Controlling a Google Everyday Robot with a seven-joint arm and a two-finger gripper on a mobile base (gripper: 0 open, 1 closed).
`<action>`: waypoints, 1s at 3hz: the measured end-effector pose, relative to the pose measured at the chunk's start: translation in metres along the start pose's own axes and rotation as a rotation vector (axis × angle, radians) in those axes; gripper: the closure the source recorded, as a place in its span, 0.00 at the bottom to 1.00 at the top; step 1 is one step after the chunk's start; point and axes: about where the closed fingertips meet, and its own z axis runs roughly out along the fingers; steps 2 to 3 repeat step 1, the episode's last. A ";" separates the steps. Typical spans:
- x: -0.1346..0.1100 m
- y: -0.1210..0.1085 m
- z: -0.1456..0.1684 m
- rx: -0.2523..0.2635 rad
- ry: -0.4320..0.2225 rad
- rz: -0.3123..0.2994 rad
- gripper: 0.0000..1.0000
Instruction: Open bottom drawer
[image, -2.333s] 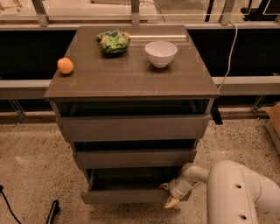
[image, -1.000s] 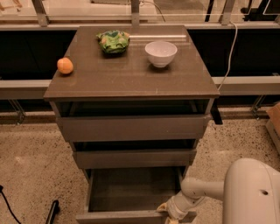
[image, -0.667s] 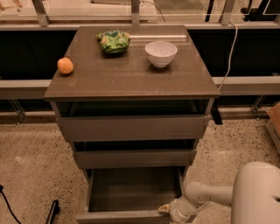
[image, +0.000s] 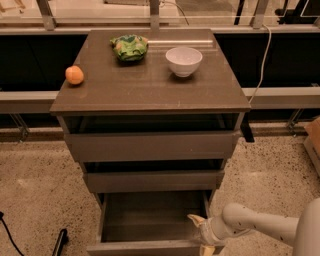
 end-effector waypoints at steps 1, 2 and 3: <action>0.000 0.000 0.000 0.000 0.000 0.000 0.00; 0.000 0.000 0.000 0.000 0.000 0.000 0.00; 0.000 0.000 0.000 0.000 0.000 0.000 0.00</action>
Offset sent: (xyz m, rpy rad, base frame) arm 0.0000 0.0000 0.0000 0.0000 0.0000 0.0000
